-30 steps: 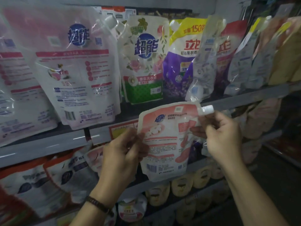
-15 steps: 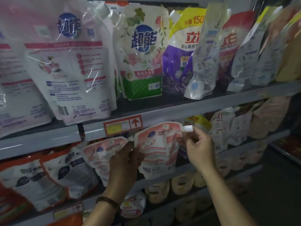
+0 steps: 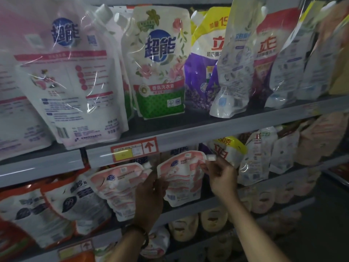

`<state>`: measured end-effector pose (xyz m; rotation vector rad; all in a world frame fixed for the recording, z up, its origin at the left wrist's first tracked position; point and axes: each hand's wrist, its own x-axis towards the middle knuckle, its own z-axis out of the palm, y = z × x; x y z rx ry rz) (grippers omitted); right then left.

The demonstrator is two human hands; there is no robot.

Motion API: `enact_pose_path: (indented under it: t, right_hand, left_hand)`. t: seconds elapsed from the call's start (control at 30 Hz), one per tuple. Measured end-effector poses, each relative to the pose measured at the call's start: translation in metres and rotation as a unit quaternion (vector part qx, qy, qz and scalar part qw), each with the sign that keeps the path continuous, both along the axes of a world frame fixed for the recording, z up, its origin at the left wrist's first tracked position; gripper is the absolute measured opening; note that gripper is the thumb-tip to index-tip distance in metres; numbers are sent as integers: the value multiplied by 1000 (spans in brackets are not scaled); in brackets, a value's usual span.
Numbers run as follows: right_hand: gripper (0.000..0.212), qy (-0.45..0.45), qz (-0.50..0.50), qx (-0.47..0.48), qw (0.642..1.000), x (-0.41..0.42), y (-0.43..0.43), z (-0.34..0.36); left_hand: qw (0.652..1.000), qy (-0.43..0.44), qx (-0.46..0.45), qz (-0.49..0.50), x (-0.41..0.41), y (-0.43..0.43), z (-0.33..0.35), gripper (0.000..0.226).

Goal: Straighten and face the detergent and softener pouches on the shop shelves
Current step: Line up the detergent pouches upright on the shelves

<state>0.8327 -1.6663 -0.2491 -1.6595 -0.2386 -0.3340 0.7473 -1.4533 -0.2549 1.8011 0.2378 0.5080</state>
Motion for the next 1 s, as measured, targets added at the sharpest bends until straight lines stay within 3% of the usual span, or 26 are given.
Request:
enact_pose_path:
  t: [0.13,0.2,0.33,0.43,0.63,0.7,0.77,0.87,1.0]
  right_hand:
    - [17,49,-1,80,996,15,0,-11]
    - [14,79,-40,60,994,22,-2,-12]
    - [16,65,-29,-57,996,29,-4,-20]
    - [16,60,-13,-80,995,35,-5,-26]
    - [14,134,31,73,988,43,-3,-19]
    - [9,127,39,20,991,44,-1,-20]
    - [18,102,62,-24,993,41,-2,-22]
    - [21,100,87,-10,991,36,-1,-20]
    - [32,114,76,15,990,26,-2,-21]
  left_hand:
    - [1000,1,21,-10,11,-2,-14,31]
    - [999,-2,37,-5,13,-4,-15,33]
    - [998,7,58,-14,16,-7,-19,24]
    - [998,5,61,-7,14,-11,-16,20]
    - [995,40,93,17,19,-7,-20,18]
    - [993,50,102,28,20,-7,-19,18]
    - [991,58,113,34,18,-8,-15,18]
    - [989,63,131,38,13,-10,-7,14]
    - [991,63,118,29,3,-8,-4,26]
